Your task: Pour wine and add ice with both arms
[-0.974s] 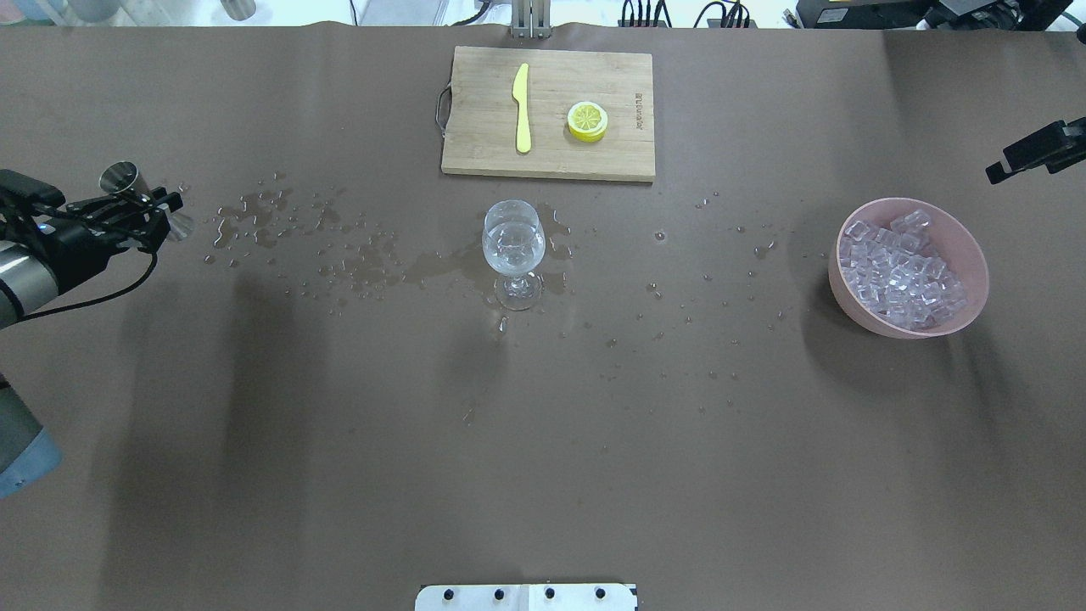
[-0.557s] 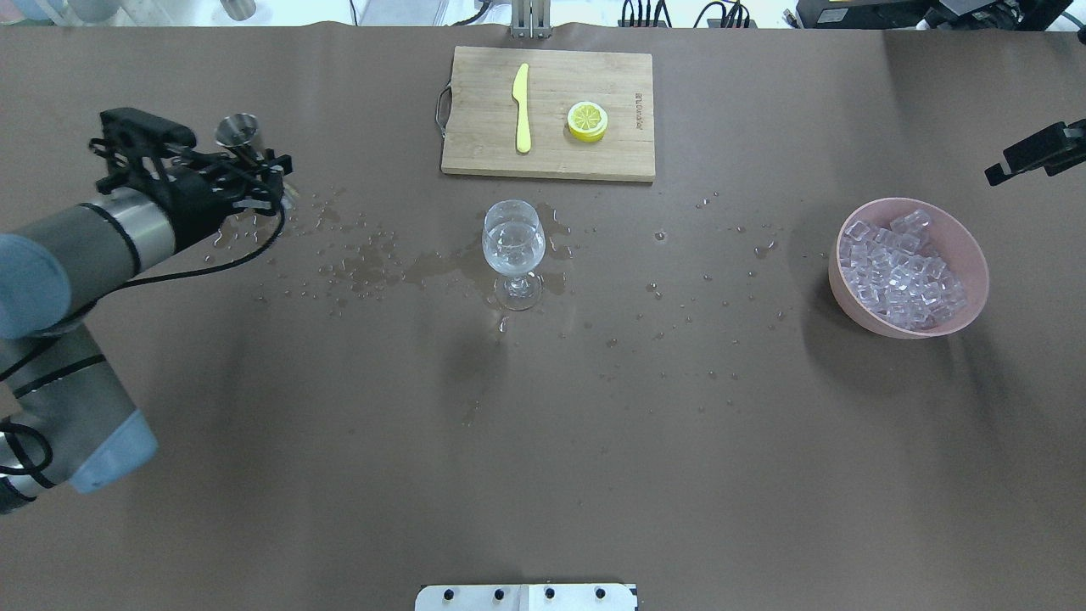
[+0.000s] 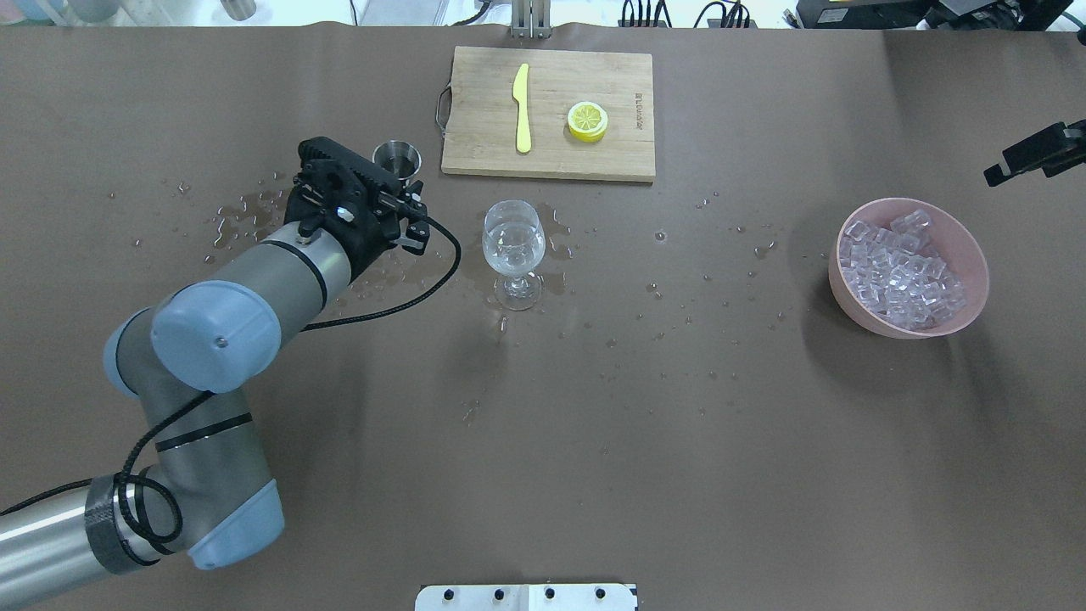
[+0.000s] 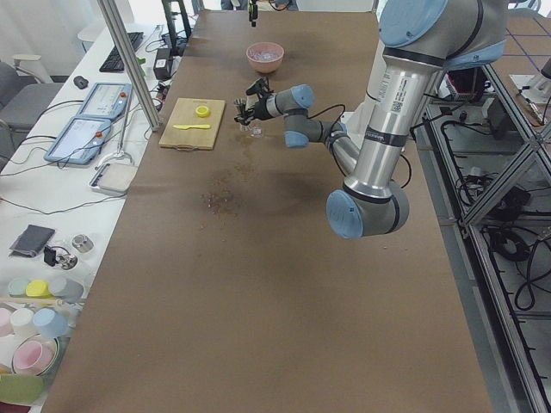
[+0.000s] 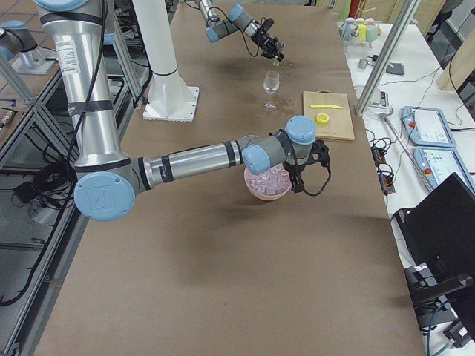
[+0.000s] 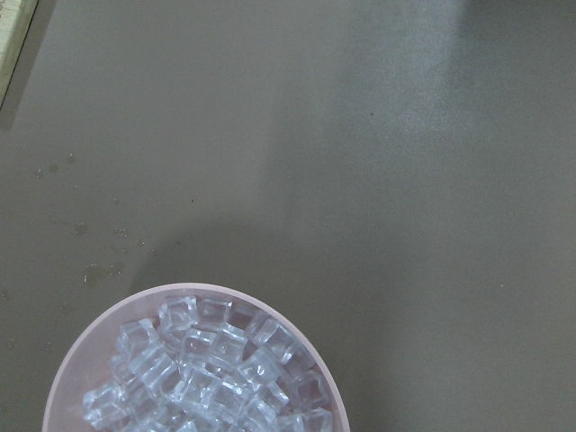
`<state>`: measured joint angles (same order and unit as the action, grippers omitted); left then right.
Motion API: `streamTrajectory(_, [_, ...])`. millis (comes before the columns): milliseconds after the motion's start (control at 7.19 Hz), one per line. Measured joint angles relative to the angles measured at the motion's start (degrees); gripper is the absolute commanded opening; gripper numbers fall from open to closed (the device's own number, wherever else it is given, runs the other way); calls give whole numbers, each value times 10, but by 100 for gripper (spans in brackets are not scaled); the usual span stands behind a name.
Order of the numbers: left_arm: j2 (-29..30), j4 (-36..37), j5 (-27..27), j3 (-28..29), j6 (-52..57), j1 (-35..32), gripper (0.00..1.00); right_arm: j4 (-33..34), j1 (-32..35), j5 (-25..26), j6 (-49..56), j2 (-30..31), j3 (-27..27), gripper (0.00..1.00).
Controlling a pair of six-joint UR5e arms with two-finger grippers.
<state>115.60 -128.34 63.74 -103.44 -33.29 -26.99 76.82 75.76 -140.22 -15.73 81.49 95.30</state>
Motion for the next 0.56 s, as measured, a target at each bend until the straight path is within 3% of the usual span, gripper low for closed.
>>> streamTrajectory(278, [60, 127, -38, -1, 40, 18, 0, 0, 0, 0, 0, 0, 0, 100])
streamTrajectory(557, [88, 208, -69, 1, 80, 35, 0, 0, 0, -1, 0, -1, 0, 100])
